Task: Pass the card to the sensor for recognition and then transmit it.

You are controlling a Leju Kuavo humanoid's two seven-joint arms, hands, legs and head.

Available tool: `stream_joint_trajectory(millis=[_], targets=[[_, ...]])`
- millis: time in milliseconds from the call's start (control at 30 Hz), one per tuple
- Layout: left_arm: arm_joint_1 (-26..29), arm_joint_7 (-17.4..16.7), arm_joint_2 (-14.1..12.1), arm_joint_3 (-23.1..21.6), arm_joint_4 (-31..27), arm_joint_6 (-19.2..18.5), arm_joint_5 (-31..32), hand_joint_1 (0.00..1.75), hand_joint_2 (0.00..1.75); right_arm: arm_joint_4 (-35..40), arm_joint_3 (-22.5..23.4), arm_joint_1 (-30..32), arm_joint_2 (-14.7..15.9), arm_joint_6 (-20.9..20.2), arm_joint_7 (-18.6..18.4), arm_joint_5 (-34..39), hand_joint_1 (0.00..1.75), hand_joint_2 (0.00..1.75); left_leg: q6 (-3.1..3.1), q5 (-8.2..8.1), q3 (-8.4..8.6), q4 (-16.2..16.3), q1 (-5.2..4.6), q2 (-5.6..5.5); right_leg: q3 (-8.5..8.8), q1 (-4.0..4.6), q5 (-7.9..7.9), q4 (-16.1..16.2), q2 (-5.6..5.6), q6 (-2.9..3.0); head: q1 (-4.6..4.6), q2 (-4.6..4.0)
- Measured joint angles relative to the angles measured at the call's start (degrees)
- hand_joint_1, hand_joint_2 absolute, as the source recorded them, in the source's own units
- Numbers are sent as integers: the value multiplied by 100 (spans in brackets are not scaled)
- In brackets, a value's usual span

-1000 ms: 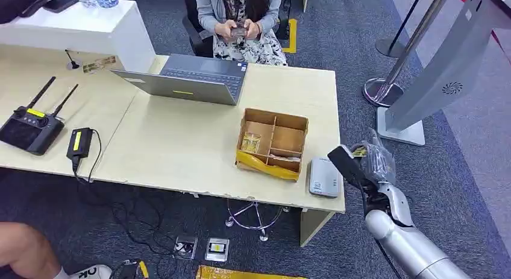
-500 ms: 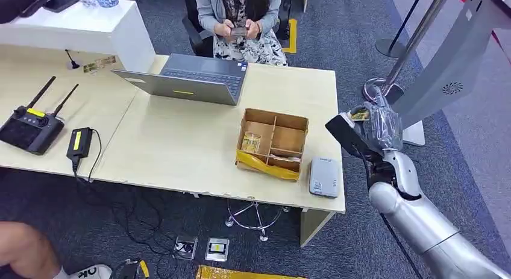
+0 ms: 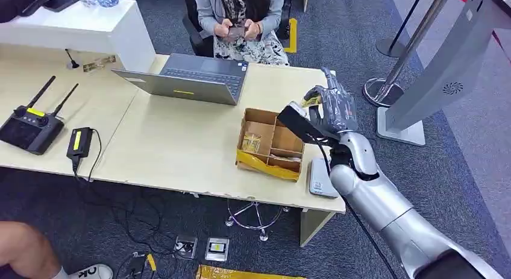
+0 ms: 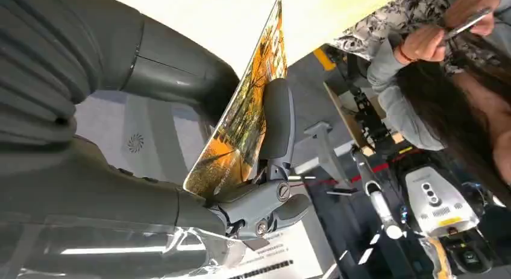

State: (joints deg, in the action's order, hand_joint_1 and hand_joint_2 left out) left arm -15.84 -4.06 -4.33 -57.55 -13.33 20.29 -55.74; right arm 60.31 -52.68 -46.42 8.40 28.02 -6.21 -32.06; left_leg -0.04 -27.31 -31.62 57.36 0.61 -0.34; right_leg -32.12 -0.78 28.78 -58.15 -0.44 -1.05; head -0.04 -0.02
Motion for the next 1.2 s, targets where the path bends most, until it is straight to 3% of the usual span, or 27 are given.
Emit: stream_joint_trajectory(millis=[367, 867, 900, 933, 1200], targets=[[-87, -64, 22, -17, 0, -53, 57, 0, 0, -770, 0, -296, -427, 22, 22, -85, 175, 175, 0, 0, 0, 1, 2, 1, -3, 3, 0, 0, 1, 0, 0, 0], [-89, -68, 33, -52, 2, -24, 35, 0, 0, -1187, 2, -369, -674, 28, 63, -114, 175, 175, 0, 0, 0, 1, 2, 1, -3, 3, 0, 0, 4, 0, 0, 0], [-89, -68, 35, -55, 2, -20, 33, 0, 0, -1207, 2, -369, -693, 37, 66, -142, 0, 175, 0, 0, 0, 1, 2, 1, -4, 3, 0, 0, 4, 0, 0, 0], [-89, -68, 35, -55, 2, -13, 33, 0, 0, -1229, 2, -369, -719, 44, 70, -171, 0, 0, 0, 0, 0, 1, 3, 1, -5, 3, 0, 0, 4, 0, 0, 0], [-88, -66, 37, -101, 2, -26, -13, 0, 0, -1382, 4, -369, -875, 192, 332, -83, 0, 0, 0, 0, 0, 0, 2, 1, -4, 3, 0, 0, 6, 0, 0, 0]])
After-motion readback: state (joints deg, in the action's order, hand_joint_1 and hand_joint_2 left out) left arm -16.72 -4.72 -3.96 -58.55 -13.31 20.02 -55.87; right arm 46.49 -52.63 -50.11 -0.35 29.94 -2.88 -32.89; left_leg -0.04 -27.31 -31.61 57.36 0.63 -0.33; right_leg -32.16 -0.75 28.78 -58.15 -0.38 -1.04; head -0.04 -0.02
